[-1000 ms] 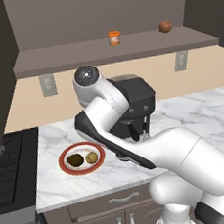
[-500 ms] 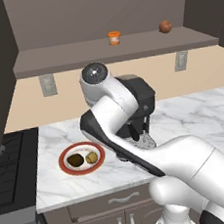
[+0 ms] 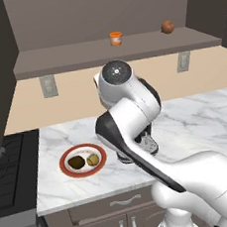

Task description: Pick the avocado and bread from the counter and place them on the plate. Then pick the jam from the cabinet and place it next to the plate. Lastly close the cabinet door.

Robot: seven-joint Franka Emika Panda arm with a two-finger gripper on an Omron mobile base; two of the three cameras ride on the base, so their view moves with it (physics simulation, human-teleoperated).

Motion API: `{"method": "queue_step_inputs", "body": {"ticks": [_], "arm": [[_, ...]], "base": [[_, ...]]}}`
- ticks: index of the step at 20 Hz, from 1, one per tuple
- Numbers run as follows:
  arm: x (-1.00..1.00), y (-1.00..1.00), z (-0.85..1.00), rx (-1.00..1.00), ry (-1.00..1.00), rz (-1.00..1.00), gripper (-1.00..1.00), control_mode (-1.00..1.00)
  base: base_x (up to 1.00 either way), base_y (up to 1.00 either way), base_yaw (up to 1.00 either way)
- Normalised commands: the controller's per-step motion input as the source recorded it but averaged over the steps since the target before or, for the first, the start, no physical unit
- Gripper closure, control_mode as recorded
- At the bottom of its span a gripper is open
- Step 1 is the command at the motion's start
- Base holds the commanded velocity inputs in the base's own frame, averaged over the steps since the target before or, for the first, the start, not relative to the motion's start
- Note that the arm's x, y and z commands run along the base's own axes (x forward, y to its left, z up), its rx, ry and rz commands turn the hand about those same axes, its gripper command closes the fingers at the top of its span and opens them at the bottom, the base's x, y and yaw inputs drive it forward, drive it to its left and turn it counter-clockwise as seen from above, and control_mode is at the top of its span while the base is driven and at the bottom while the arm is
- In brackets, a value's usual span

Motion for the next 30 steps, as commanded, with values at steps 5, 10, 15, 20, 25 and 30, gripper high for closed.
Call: {"method": "queue_step_inputs", "body": {"ticks": [5,10,15,20,25,30], "arm": [[-0.15,-0.18,0.16,0.02,0.0,0.0,-1.0,-1.0],[-0.13,-0.14,0.17,0.02,0.0,0.0,-1.0,-1.0],[-0.13,-0.13,0.16,0.02,0.0,0.0,-1.0,-1.0],[0.0,-0.2,0.13,0.03,0.0,0.0,-1.0,-1.0],[0.0,-0.31,0.13,0.04,0.0,0.0,-1.0,-1.0],[0.0,-0.29,0.13,0.05,0.0,0.0,-1.0,-1.0]], "base": [[0.0,0.0,0.0],[0.0,0.0,0.0],[0.0,0.0,0.0],[0.0,0.0,0.0],[0.0,0.0,0.0],[0.0,0.0,0.0]]}}
